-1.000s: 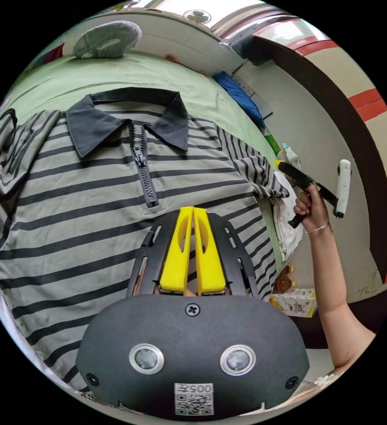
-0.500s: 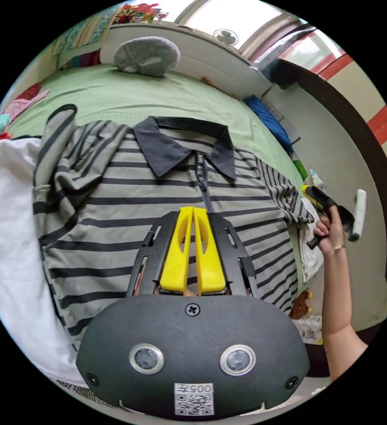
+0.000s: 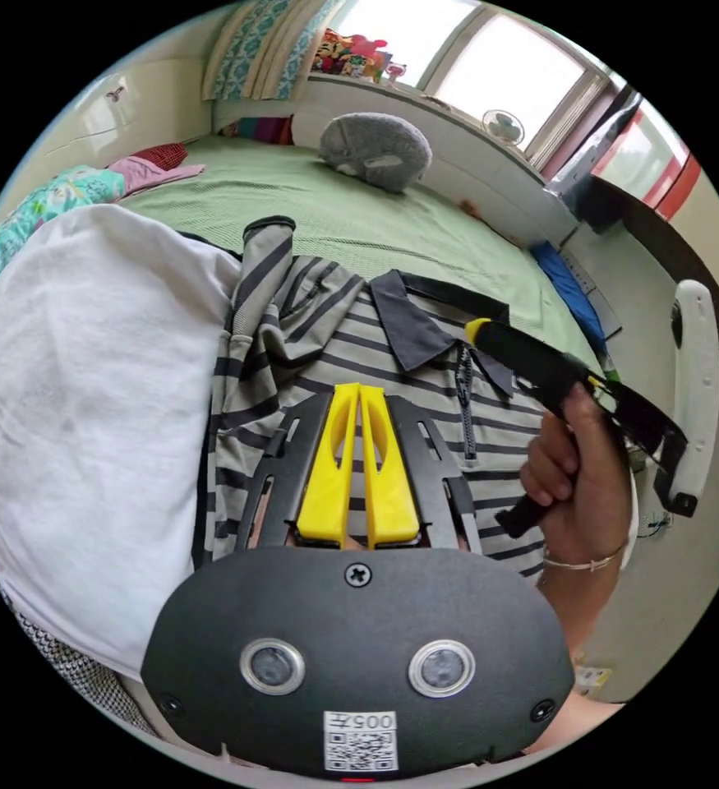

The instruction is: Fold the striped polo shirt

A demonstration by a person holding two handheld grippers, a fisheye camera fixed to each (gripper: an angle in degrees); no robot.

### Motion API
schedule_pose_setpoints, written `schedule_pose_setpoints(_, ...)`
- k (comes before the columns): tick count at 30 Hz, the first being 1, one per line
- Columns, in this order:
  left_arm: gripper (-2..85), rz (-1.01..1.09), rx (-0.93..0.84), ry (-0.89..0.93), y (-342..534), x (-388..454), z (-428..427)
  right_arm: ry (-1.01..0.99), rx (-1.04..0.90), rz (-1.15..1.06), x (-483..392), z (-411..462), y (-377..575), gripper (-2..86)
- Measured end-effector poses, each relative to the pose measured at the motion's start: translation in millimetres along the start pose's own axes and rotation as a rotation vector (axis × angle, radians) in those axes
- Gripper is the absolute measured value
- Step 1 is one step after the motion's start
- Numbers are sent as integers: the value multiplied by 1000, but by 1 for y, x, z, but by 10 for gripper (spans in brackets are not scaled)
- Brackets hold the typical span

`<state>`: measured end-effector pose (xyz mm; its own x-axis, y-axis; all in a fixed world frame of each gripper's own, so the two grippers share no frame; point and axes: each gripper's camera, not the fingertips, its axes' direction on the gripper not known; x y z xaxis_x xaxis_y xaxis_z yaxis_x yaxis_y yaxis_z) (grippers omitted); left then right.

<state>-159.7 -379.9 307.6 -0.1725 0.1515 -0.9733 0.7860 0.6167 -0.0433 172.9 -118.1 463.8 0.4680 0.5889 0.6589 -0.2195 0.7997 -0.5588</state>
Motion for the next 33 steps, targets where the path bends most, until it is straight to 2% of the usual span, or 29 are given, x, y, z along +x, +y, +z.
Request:
schedule_pose_setpoints(3,-7,-9,47,-24,0,-1,-13,54,-32,-17,-20,20,-19,-10)
schedule_pose_setpoints(7,-7,-6,51,-70,-1,-1,-21,-17,-26,-28,-32,33,-36,-10)
schedule_pose_setpoints(10,-6,-2,76,-67,0,3,-26,-16,13,-32,-34,46,-34,-10)
schedule_pose_setpoints(12,-6,7,65,-25,3,9,-30,35,-46,-23,-34,58,-39,-10)
schedule_pose_setpoints(22,-5,275,5,-17,7,57,-47,20,-86,-58,-34,60,-61,-10)
schedule_pose_setpoints(25,-4,253,-22,-29,0,54,-48,-57,-111,-150,-40,62,-66,-10)
schedule_pose_setpoints(29,9,272,-24,65,-18,50,-67,-51,-137,-303,-56,58,-70,-11)
schedule_pose_setpoints(33,56,261,4,26,-43,32,-86,-125,-180,-365,-65,60,-76,-12)
